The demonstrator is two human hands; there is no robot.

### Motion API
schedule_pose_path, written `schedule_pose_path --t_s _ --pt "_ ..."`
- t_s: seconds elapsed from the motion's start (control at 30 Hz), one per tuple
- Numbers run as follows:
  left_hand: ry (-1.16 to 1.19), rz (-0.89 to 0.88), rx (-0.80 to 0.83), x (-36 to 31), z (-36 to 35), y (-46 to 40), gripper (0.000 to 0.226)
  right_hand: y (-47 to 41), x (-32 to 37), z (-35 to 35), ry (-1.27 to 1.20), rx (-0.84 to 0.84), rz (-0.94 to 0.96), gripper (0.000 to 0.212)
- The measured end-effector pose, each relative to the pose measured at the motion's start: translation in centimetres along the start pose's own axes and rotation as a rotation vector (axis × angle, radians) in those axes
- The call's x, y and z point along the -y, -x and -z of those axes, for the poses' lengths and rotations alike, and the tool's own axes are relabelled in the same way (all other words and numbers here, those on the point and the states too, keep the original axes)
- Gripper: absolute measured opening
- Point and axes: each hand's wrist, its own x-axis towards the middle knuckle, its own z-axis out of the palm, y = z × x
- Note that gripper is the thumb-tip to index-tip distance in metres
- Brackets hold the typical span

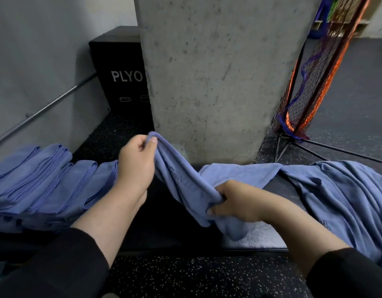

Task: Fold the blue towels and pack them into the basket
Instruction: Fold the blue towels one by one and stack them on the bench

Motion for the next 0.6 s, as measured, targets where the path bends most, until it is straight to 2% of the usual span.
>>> schedule_pose_path --t_s 0.1,0.17,0.3,0.37,0.47,0.6 --pt "-0.102 -0.009 -0.119 0.2 1.0 -1.1 0.03 -0.3 -1.5 1.9 -0.009 -0.22 -0.123 0.04" --pt "-0.171 -0.012 -0.132 0.5 1.4 -1.5 0.033 -0.1 -2.6 3.3 -0.148 -0.321 -0.207 0.038" --pt "-0.348 -0.014 -0.129 1.9 1.6 -2.7 0.034 -0.4 -4.5 4.6 -0.263 -0.31 -0.329 0.036" --pt "-0.279 0.103 -0.034 2.1 1.2 -2.8 0.033 -1.0 -4.7 4.6 -0.457 -0.381 -0.309 0.035" --pt "-0.056 0.408 0.134 1.3 -0.1 -2.2 0.02 -2.2 -4.6 4.8 -0.736 -0.483 -0.22 0.028" --pt "0.149 0.489 0.185 1.1 -1.7 -3.0 0.03 -3.9 -4.5 5.2 -1.007 -0.604 -0.123 0.028"
